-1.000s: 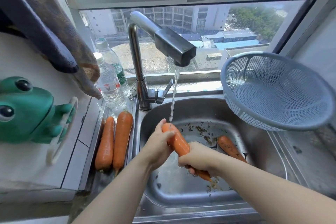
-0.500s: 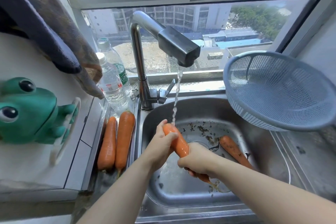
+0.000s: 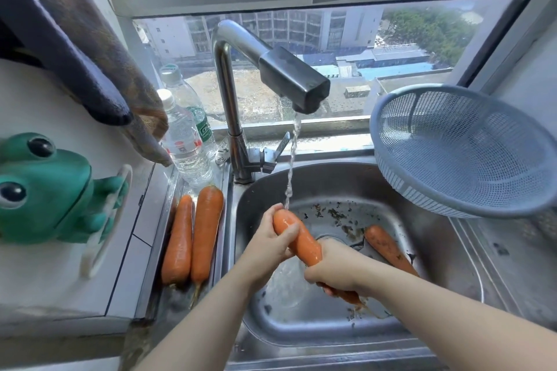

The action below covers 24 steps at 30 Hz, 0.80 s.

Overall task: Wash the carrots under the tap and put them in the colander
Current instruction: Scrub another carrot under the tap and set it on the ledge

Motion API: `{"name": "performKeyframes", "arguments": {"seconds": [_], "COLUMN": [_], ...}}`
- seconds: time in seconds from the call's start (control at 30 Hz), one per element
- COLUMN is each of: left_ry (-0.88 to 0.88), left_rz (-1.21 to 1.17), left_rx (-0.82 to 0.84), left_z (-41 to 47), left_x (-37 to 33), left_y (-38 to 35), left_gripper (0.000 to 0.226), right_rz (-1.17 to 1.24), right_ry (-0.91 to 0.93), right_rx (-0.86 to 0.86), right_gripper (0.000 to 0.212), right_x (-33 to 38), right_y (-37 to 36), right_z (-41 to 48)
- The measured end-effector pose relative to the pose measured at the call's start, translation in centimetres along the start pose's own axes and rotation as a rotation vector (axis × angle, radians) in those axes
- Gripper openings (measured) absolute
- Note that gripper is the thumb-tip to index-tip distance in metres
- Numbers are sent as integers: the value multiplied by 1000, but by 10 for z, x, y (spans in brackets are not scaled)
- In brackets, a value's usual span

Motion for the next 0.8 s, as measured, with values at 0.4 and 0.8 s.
{"name": "performKeyframes", "arguments": {"seconds": [0.4,0.8], "left_ry": [265,94], "left_rz": [14,-376], "left_rx": [-471,97], "left_z": [30,1], "left_x": [1,4], "left_y": [-11,2], "left_gripper": [35,73], "right_rz": [-745,362], "right_ry": [272,-52], "right_rx": [-388,180], "right_gripper": [26,16], "right_x": [13,10], "right_y": [-3,8], "right_z": [7,9]}}
Point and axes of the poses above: each hand's wrist, its own z-axis towards the middle knuckle, its own y-axis out of the back of the hand, x = y × z, the point moved 2 cm from there along z, towards the middle knuckle, and after that the axes turned 14 degrees about z, right-handed, at the moved point
